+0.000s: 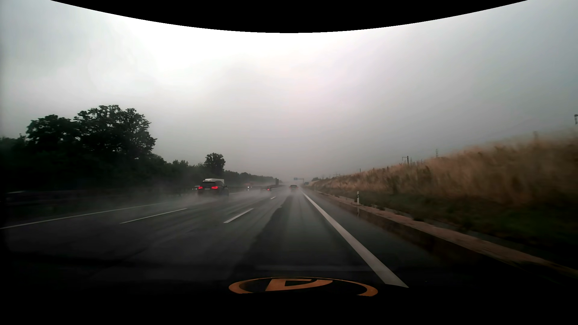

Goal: Follow the waypoints while adhering to traffic rules and regulations

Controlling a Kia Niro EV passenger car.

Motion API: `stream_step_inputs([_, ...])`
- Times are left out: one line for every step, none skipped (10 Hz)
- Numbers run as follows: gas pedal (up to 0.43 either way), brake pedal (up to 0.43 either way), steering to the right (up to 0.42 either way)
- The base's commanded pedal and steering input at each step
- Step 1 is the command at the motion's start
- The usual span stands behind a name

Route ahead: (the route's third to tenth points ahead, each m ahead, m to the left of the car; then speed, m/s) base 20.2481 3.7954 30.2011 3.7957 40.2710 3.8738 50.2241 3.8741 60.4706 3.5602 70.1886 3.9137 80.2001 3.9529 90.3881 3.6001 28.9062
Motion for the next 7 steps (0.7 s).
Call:
stream_step_inputs([0.248, 0.0, -0.004])
stream_step_inputs([0.248, 0.0, -0.004])
stream_step_inputs([0.248, 0.0, -0.004])
stream_step_inputs([0.26, 0.0, -0.004])
stream_step_inputs([0.268, 0.0, -0.004])
stream_step_inputs([0.28, 0.0, -0.004])
stream_step_inputs([0.28, 0.0, -0.004])
